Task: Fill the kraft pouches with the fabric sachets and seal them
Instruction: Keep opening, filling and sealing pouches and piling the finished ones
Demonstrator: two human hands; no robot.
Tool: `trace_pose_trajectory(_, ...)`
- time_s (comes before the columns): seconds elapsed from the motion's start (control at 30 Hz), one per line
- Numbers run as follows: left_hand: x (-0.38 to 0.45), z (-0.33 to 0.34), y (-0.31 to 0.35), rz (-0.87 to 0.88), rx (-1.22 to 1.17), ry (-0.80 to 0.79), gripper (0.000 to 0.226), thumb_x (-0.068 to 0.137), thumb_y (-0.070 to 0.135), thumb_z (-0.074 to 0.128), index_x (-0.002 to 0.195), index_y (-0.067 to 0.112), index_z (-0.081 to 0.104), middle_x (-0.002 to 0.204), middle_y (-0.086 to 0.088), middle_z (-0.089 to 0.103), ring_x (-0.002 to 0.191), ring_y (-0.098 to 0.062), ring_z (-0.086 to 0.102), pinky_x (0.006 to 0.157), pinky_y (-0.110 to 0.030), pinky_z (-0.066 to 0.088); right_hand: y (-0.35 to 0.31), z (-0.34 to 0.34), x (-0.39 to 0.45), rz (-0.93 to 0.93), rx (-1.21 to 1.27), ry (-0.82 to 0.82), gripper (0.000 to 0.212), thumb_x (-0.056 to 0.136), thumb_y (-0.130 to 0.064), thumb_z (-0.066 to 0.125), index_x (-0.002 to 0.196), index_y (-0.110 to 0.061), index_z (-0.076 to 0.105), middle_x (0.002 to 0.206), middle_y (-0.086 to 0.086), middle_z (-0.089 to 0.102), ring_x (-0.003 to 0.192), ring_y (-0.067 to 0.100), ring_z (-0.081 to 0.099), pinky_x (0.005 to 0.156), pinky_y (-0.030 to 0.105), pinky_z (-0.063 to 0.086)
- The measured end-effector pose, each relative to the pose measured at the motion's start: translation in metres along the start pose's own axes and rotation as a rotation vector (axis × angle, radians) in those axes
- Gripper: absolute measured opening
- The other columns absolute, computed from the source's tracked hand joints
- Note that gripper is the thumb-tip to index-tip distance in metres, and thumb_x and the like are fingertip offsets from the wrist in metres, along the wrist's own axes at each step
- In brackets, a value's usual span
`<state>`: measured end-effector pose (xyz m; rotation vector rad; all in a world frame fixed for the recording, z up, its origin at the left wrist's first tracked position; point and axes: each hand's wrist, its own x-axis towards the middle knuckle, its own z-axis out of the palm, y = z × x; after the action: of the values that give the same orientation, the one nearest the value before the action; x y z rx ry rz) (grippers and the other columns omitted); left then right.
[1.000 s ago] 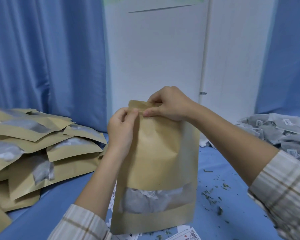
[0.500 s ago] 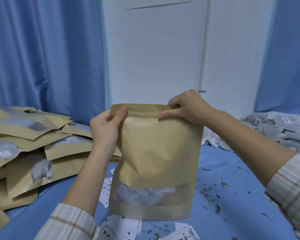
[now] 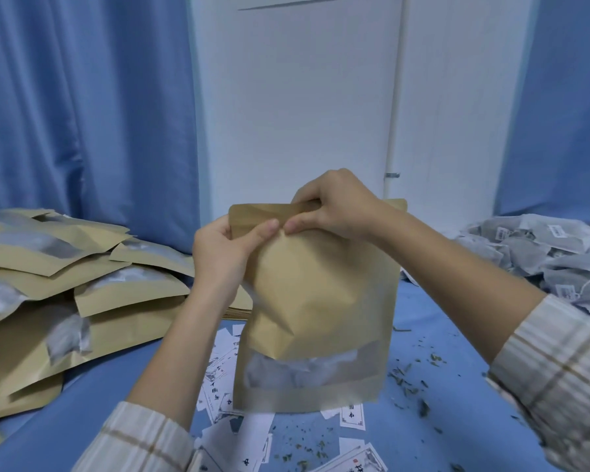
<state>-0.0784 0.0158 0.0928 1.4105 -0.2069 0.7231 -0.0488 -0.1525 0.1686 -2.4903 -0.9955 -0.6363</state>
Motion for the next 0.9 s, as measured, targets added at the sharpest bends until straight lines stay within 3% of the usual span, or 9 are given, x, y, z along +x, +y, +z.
trace_pose_trajectory(0.07,0.0,-0.003,-0.003,0.013,0.013,0.044,0.013,0.066,0.019,0.083,0.069,0.022,0.071,0.066,0.012,0.071,0.058,0.001,0.062,0.053,-0.011,0.044,0.007,0.001,0.0,0.013,-0.043,0.009,0.035,0.069,-0.057,0.07,0.06,-0.025,0.06,0.053,-0.007,0.05,0.06,0.008,0.046,0.056,0.029,0.036)
trace_pose_trajectory(0.13,0.001,-0.004,-0.004,0.026,0.006,0.088,0.015,0.065,0.017,0.084,0.066,0.023,0.07,0.064,0.014,0.07,0.057,0.002,0.061,0.053,-0.011,0.044,0.012,0.005,-0.001,0.028,-0.223,0.068,0.06,0.07,-0.069,0.059,0.052,-0.015,0.041,0.048,-0.001,0.037,0.057,0.016,0.038,0.049,0.029,0.024)
trace_pose_trajectory(0.23,-0.001,-0.002,-0.005,0.008,-0.023,0.074,0.016,0.064,0.013,0.084,0.062,0.024,0.071,0.064,0.012,0.071,0.057,0.0,0.062,0.053,-0.013,0.047,0.017,0.013,-0.006,-0.002,-0.345,0.153,0.066,0.074,-0.071,0.052,0.05,-0.015,0.025,0.046,-0.001,0.032,0.057,0.019,0.036,0.047,0.025,0.02)
trace_pose_trajectory(0.5,0.001,-0.002,-0.006,-0.038,-0.043,0.106,0.014,0.068,0.016,0.082,0.062,0.02,0.07,0.062,0.012,0.068,0.054,-0.001,0.059,0.049,-0.012,0.044,0.041,0.005,-0.019,0.106,-0.329,0.232,0.07,0.072,-0.074,0.049,0.047,-0.015,0.022,0.039,0.0,0.025,0.044,0.01,0.03,0.046,0.026,0.02)
trace_pose_trajectory(0.63,0.004,-0.007,-0.011,-0.117,-0.058,0.08,0.017,0.079,0.02,0.074,0.065,0.015,0.068,0.065,0.005,0.066,0.061,-0.011,0.056,0.058,-0.023,0.044,0.053,0.0,-0.023,0.199,-0.345,0.266,0.072,0.072,-0.078,0.04,0.046,-0.014,0.024,0.038,0.0,0.027,0.043,0.011,0.032,0.048,0.025,0.025)
trace_pose_trajectory(0.8,0.002,-0.004,-0.016,-0.077,-0.085,0.152,0.036,0.078,0.02,0.076,0.081,-0.013,0.06,0.077,-0.009,0.054,0.073,-0.017,0.045,0.069,-0.033,0.036,0.059,0.003,-0.027,0.247,-0.312,0.307,0.07,0.077,-0.073,0.044,0.045,-0.014,0.025,0.039,-0.001,0.028,0.047,0.016,0.033,0.051,0.029,0.027)
trace_pose_trajectory(0.9,0.0,0.004,-0.014,-0.017,-0.013,0.1,0.022,0.08,0.024,0.075,0.069,0.007,0.065,0.069,-0.002,0.061,0.068,-0.015,0.049,0.063,-0.03,0.04,0.049,0.004,-0.021,0.161,-0.355,0.189,0.064,0.072,-0.077,0.044,0.052,-0.017,0.035,0.046,-0.004,0.039,0.052,0.014,0.039,0.049,0.027,0.024)
